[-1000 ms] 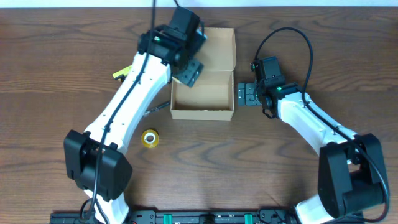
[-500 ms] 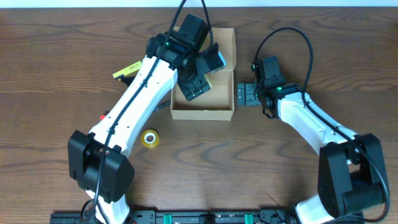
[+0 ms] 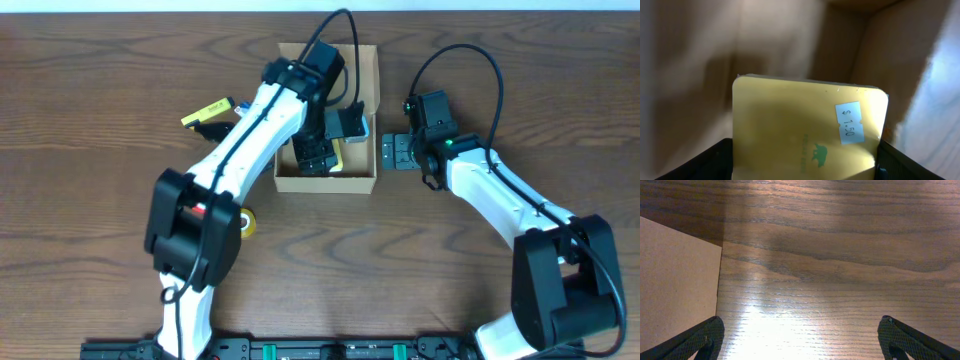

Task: Pack container
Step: 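Lower the notepad into the box and open the left gripper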

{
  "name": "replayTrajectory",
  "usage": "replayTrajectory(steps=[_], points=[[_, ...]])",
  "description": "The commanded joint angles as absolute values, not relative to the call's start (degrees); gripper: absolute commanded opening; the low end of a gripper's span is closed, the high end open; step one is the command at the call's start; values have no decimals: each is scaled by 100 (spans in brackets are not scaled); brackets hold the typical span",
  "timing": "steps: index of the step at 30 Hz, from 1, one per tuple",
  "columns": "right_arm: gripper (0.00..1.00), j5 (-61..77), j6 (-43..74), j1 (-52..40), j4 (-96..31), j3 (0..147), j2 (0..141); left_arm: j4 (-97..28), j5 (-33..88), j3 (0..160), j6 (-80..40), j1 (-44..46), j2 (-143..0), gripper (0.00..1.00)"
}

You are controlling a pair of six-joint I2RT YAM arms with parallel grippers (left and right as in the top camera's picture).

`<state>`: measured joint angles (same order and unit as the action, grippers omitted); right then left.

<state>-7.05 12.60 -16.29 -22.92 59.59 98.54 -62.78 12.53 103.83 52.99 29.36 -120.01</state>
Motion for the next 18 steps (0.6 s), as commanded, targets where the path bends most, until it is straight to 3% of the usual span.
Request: replayTrajectory(steps=[1, 18], points=[[99, -703, 1323, -1579, -2298, 5944, 9902, -6285, 1205, 10322, 5443, 2928, -12158, 21], [99, -703, 1323, -1579, -2298, 5944, 9902, -6274, 578, 10322, 5594, 2917, -12258, 20]])
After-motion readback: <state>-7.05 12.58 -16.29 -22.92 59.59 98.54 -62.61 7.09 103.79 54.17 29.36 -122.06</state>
